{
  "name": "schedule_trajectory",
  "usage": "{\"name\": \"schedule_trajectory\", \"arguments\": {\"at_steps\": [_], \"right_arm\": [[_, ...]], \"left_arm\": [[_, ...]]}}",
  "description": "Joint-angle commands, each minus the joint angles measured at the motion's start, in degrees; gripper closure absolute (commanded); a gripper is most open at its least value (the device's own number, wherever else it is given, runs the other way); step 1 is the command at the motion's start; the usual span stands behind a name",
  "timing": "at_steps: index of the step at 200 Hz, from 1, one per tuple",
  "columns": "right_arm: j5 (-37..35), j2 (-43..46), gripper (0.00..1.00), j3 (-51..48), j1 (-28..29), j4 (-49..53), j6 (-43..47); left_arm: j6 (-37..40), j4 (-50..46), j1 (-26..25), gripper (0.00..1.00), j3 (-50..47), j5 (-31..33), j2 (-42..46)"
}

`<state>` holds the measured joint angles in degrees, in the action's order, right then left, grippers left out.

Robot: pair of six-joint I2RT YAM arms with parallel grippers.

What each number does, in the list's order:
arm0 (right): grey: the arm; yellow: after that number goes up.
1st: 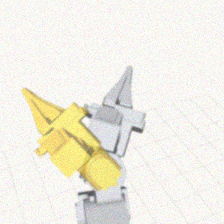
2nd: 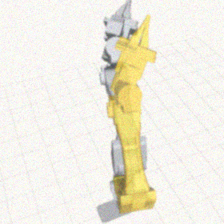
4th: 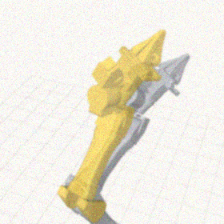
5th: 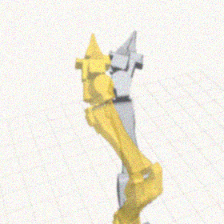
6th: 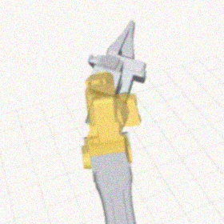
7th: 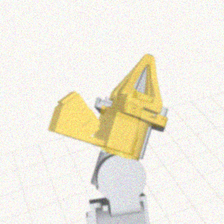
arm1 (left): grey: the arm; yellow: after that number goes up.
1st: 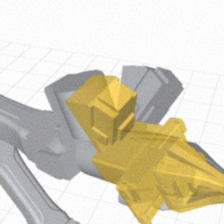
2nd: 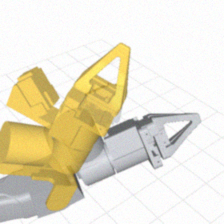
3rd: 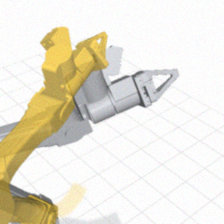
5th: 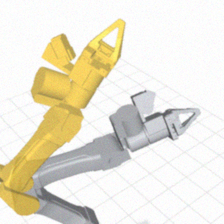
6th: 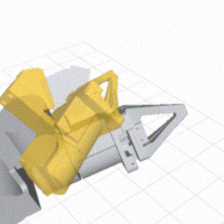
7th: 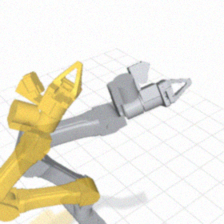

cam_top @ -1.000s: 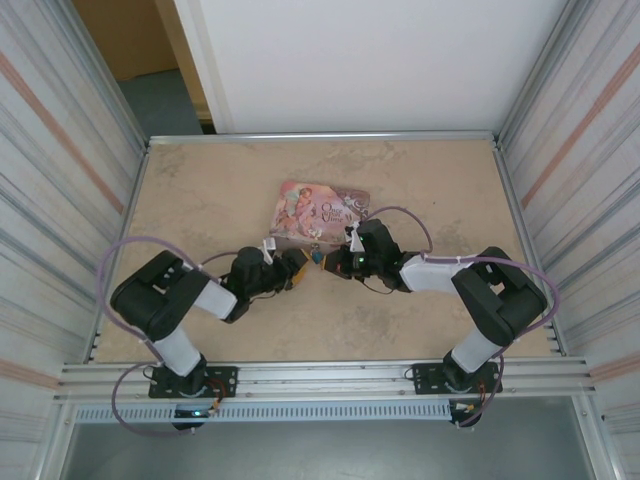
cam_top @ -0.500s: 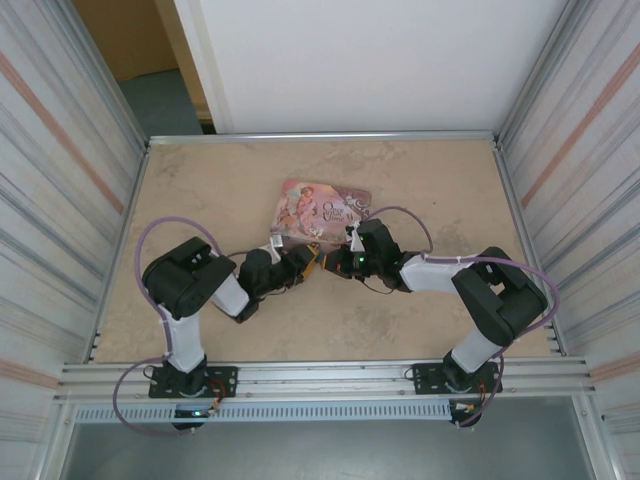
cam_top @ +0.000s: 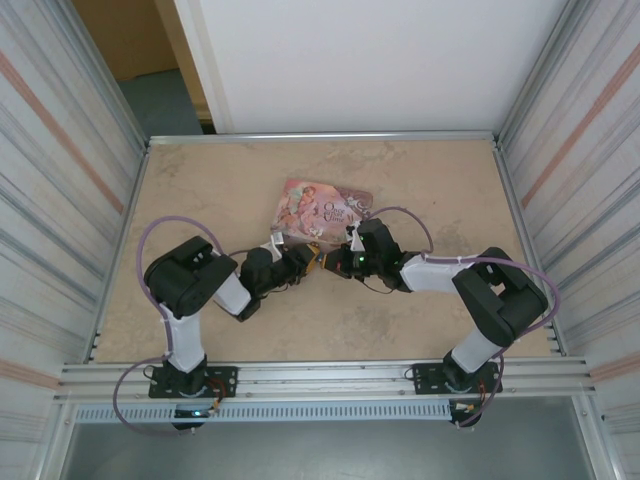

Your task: Unlock the padlock with the key

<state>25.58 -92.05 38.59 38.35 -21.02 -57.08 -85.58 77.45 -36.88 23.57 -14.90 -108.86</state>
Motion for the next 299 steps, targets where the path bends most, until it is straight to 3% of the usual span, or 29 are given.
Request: {"name": "schedule_trajectory", "arguments": {"at_steps": [1,38,70,111,142,193,228,267,299], "right_arm": [[2.3,3.0,0.92,0.9,0.4,-0.9,-0.1],[0.4,6.7,0.79,0.7,-0.3,5.1,4.4],[-0.7,11.7,0.70,0.1,-1.4,10.7,11.4],[-3.6,20.5,0.60,1.4,-1.0,19.2,25.9],[-8.4,27.8,0.47,2.0,1.6,22.3,38.2],[-17.4,37.4,0.36,-0.9,7.8,21.4,58.8],[-25.3,41.3,0.30,-7.2,13.3,14.9,73.8],[-31.6,41.0,0.30,-7.1,16.0,16.8,80.5],[-35.7,38.6,0.36,-6.3,18.0,17.1,83.6]], "left_arm": [[2.2,-0.7,-0.4,0.90,0.6,1.2,2.1],[6.6,-11.6,-0.4,0.95,0.1,2.2,10.0],[10.5,-28.8,-0.4,0.99,1.9,2.8,20.5],[14.8,-50.1,-0.4,1.00,6.4,4.3,33.1],[15.4,-59.4,-0.4,1.00,8.9,4.9,38.1],[11.8,-72.3,-0.4,1.00,14.7,4.5,39.3],[9.5,-72.9,-0.9,1.00,17.3,2.3,37.3],[7.0,-78.8,-1.8,1.00,21.6,1.5,34.7],[5.1,-81.9,-2.4,1.00,24.2,1.1,33.2]]}}
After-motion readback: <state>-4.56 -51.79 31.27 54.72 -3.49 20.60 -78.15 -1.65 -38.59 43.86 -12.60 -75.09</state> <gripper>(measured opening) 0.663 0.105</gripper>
